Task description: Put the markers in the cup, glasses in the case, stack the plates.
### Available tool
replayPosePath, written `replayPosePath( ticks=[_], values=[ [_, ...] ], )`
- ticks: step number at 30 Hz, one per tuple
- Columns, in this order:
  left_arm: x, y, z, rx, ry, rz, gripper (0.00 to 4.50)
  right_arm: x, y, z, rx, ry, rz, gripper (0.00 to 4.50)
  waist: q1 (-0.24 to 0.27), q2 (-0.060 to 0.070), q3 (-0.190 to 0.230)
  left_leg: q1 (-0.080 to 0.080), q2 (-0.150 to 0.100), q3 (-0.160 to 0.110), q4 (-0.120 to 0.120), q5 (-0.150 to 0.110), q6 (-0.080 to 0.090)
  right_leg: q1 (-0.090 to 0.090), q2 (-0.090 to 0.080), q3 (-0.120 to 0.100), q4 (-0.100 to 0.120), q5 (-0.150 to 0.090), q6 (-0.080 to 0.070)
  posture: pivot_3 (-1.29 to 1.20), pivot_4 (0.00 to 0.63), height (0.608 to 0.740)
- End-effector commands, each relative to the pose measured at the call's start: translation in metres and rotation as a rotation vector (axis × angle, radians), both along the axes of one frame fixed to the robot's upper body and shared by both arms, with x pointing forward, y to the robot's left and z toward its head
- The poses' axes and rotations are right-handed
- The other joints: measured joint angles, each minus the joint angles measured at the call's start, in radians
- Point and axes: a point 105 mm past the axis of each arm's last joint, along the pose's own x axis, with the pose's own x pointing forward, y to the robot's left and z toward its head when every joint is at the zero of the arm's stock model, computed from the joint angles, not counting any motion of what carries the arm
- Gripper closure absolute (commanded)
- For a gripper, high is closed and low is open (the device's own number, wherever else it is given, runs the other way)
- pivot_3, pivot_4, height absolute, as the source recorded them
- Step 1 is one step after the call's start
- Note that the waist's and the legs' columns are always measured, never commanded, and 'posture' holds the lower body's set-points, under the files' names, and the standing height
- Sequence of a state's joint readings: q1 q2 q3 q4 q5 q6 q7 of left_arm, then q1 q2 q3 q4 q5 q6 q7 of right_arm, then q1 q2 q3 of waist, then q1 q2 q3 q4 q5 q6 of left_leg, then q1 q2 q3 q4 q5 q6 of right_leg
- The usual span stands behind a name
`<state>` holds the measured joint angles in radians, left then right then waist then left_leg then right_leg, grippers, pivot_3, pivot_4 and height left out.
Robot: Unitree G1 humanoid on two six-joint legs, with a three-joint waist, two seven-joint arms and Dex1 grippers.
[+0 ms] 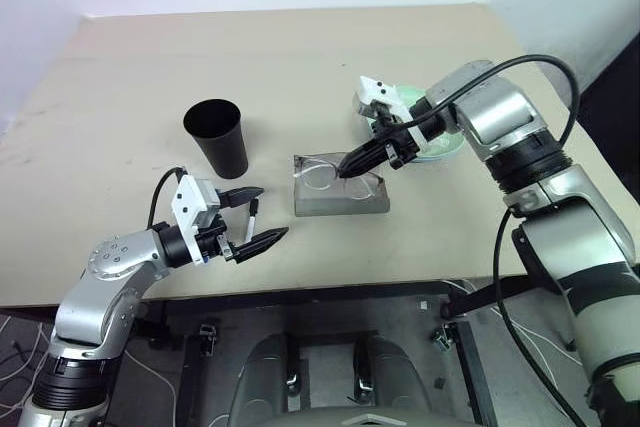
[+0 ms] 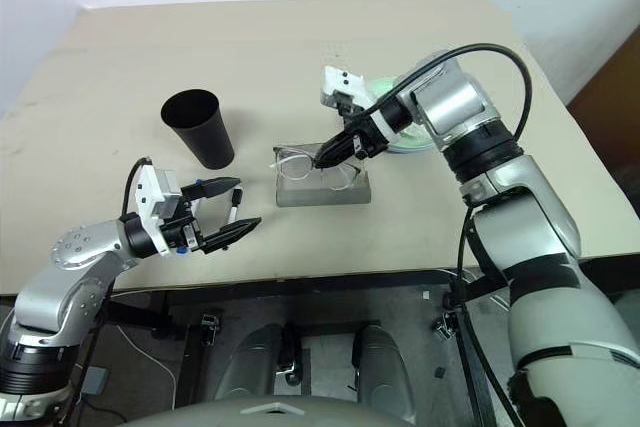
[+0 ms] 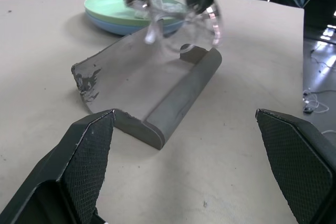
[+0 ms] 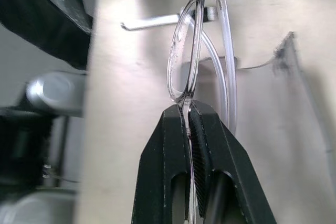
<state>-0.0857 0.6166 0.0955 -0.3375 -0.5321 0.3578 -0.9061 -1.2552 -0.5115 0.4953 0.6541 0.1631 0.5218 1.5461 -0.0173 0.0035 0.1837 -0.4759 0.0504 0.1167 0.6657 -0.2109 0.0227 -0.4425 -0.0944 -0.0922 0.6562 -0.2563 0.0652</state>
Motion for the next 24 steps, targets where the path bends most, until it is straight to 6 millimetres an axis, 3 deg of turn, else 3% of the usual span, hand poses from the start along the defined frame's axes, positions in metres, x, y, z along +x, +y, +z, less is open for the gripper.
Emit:
replayPosePath(
  ticks=[1,9,24],
  values=[
    [-0.003,0.001,0.011,-0.002,-0.052,0.000,0.00,0.014,0.003,0.013,0.002,-0.103,0.001,4.48,-0.001,0.000,0.000,0.000,0.000,0.000,0.000,0.000,0.000,0.000,0.001,0.000,0.000,0.000,0.000,0.00,0.150,0.701],
    [-0.007,0.002,0.011,-0.001,-0.054,0.014,0.00,0.027,-0.004,-0.015,-0.103,-0.149,0.011,4.48,-0.001,0.000,0.000,0.000,0.000,0.000,0.001,0.003,-0.004,0.000,0.001,0.000,0.003,0.000,0.000,0.00,0.150,0.701],
    [-0.010,0.003,0.010,-0.004,-0.056,0.029,0.00,0.014,0.003,-0.051,-0.198,-0.002,0.088,4.48,-0.003,0.000,0.000,0.006,0.001,-0.001,0.001,0.004,-0.006,0.001,-0.001,0.001,0.009,-0.001,-0.001,0.00,0.150,0.701]
  ],
)
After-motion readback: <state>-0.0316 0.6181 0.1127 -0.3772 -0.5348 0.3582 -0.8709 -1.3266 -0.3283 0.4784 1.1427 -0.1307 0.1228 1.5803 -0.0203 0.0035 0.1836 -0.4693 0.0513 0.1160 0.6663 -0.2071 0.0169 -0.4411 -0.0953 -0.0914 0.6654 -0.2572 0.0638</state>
